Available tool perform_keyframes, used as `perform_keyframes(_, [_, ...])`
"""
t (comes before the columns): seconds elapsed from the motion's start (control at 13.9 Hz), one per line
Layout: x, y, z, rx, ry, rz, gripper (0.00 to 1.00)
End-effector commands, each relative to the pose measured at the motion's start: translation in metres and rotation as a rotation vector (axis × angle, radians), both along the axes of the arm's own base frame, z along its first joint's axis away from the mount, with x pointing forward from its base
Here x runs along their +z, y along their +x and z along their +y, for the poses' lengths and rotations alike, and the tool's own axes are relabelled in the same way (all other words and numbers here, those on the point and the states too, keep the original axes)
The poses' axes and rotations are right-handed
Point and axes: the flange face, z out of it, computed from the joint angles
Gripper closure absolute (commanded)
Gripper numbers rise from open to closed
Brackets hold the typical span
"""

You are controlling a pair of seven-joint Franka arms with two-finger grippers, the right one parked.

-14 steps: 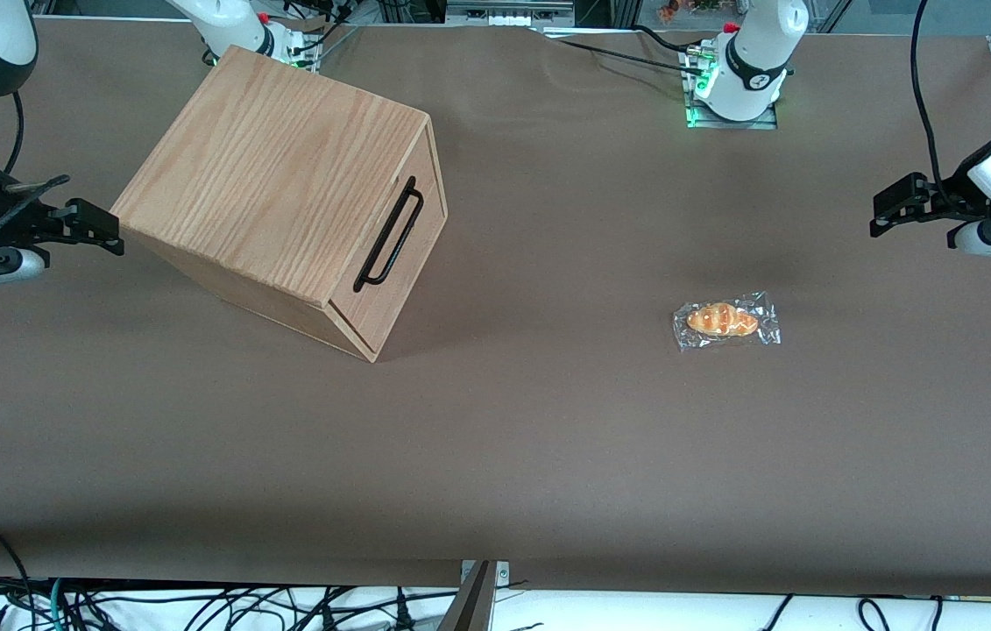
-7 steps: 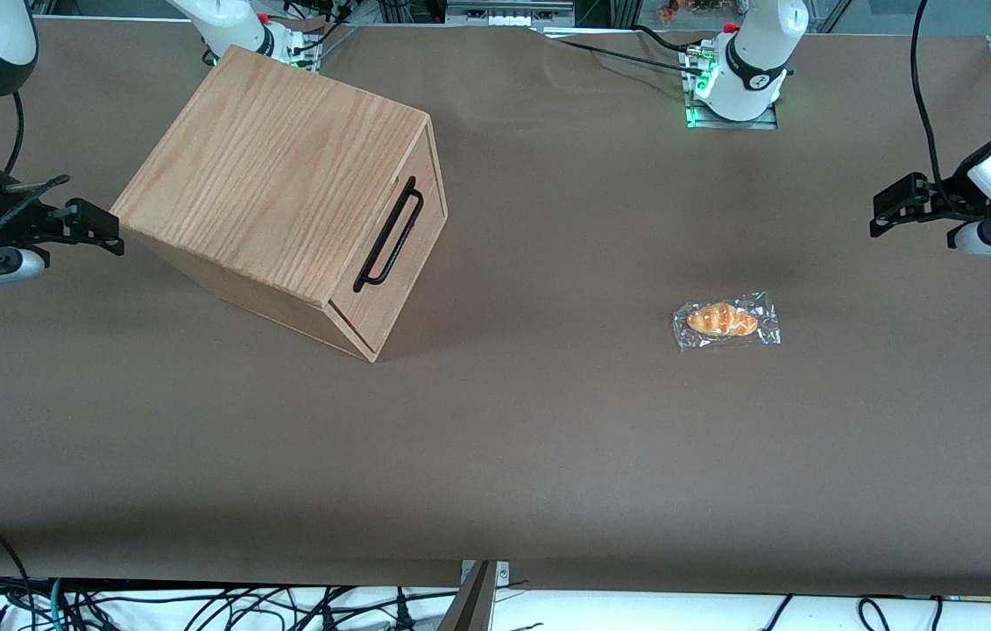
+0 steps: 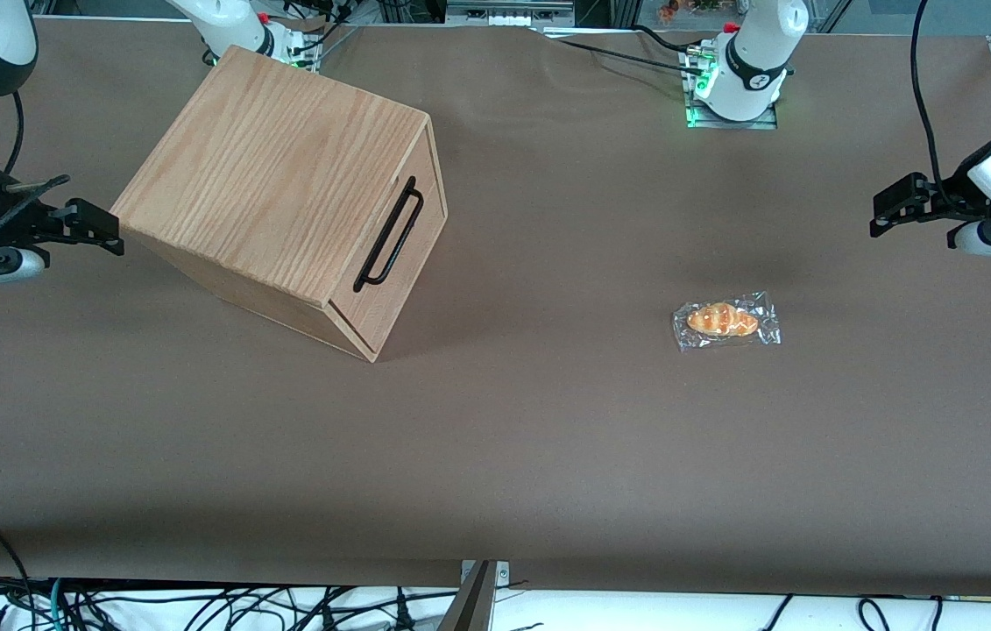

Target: Open top drawer with left arm

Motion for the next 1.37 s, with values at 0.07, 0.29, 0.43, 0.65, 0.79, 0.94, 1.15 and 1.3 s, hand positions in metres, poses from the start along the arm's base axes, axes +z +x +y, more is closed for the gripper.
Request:
perform_keyframes(0.07, [-0.004,0.003,0.0,-0.017,0.022,0.005,0.0])
perform_keyframes(0.29, [-0.01,0.005,0.0,-0.017,0.019,0.014,0.0])
perform_keyframes(0.43, [-0.019,0.009,-0.001,-0.014,0.014,0.032,0.0])
perform_keyframes(0.65, [-0.043,0.018,-0.021,-0.037,0.002,0.075,0.0])
perform_keyframes(0.79, [-0.06,0.021,-0.051,-0.046,-0.01,0.107,0.0])
perform_keyframes(0.94, [-0.076,0.023,-0.081,-0.052,-0.073,0.144,0.0])
perform_keyframes(1.15, [-0.099,0.024,-0.125,-0.088,-0.142,0.193,0.0])
perform_keyframes(1.3, [-0.114,0.027,-0.155,-0.109,-0.234,0.236,0.0])
